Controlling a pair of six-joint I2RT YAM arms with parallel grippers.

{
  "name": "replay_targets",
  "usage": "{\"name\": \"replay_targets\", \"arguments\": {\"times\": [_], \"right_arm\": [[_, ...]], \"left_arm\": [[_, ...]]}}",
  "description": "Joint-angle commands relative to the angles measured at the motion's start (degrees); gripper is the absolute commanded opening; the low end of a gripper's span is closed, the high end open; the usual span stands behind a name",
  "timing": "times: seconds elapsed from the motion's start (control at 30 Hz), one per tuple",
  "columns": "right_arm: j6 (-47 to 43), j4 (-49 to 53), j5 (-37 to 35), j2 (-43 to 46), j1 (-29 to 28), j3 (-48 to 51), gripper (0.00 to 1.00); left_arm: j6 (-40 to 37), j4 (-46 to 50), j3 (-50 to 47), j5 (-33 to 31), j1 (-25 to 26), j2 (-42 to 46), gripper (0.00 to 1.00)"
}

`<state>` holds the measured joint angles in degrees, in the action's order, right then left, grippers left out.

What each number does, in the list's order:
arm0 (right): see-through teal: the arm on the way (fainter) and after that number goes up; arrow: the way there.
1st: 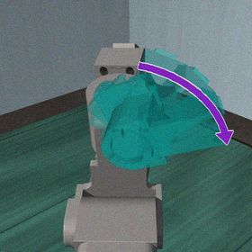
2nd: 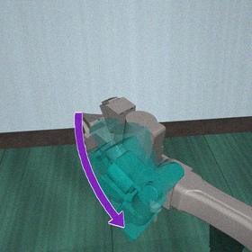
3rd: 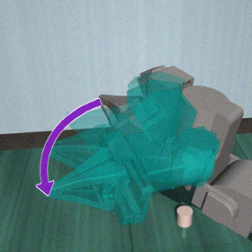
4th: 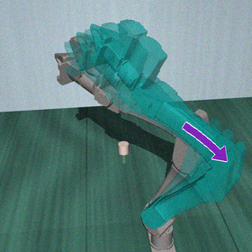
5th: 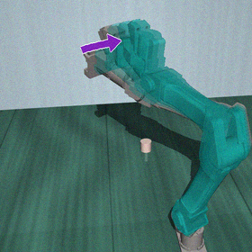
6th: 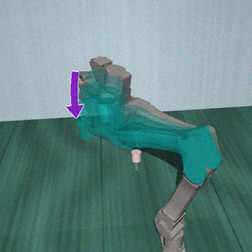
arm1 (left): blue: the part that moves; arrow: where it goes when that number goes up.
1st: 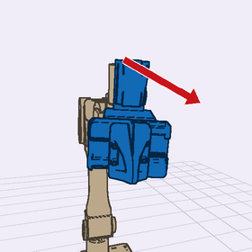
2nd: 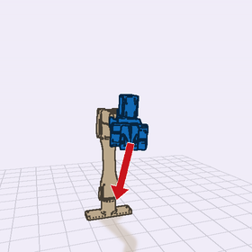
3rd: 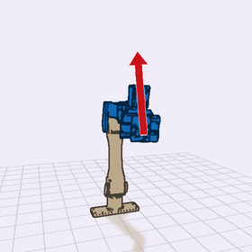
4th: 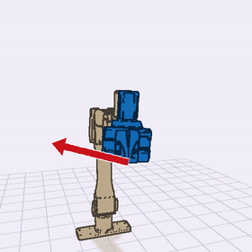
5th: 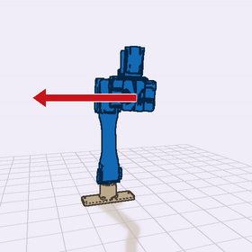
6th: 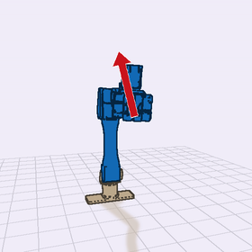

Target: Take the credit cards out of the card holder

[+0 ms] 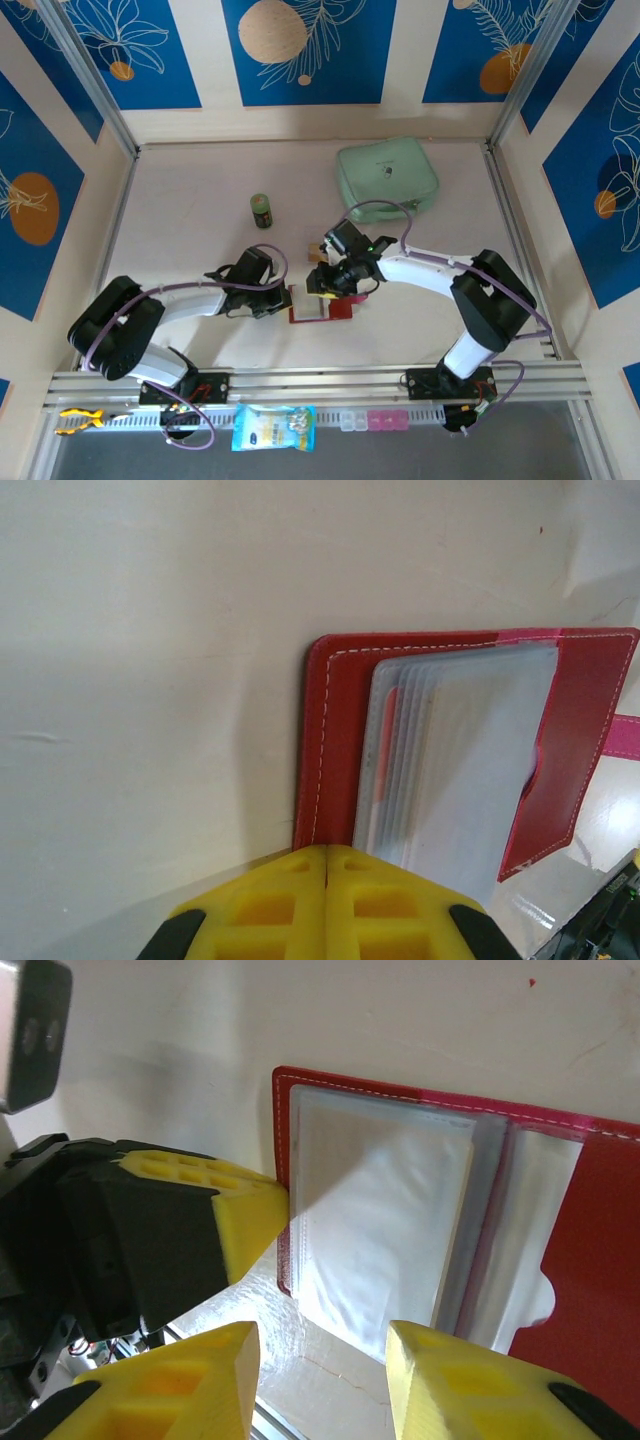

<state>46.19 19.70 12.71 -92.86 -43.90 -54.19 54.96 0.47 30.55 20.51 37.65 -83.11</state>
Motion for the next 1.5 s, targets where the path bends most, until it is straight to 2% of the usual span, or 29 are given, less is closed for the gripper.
{"name": "replay_targets", "arguments": {"times": [0.0,0.83,1.0,1.23,1.47], "right_arm": [[1.14,-1.33,2.21,-1.24,-0.57,0.38,0.38],[0.23,-2.12,1.46,-6.34,-1.19,-0.24,0.35],[0.55,-3.62,2.19,-6.48,-1.28,0.30,0.27],[0.18,-0.97,-0.20,-6.59,-1.19,-0.05,0.27],[-0.49,-0.36,0.32,-7.06,-0.95,-0.12,0.27]], "left_arm": [[-1.70,3.40,0.48,-1.81,0.39,-0.78,0.02],[-2.71,6.12,1.97,-3.11,0.34,-0.47,0.04],[-2.71,5.95,1.82,-3.12,0.32,-0.40,0.04],[-2.94,6.29,1.97,-3.21,0.30,-0.25,0.04],[-2.98,6.04,1.81,-3.30,0.39,-0.30,0.03]]}}
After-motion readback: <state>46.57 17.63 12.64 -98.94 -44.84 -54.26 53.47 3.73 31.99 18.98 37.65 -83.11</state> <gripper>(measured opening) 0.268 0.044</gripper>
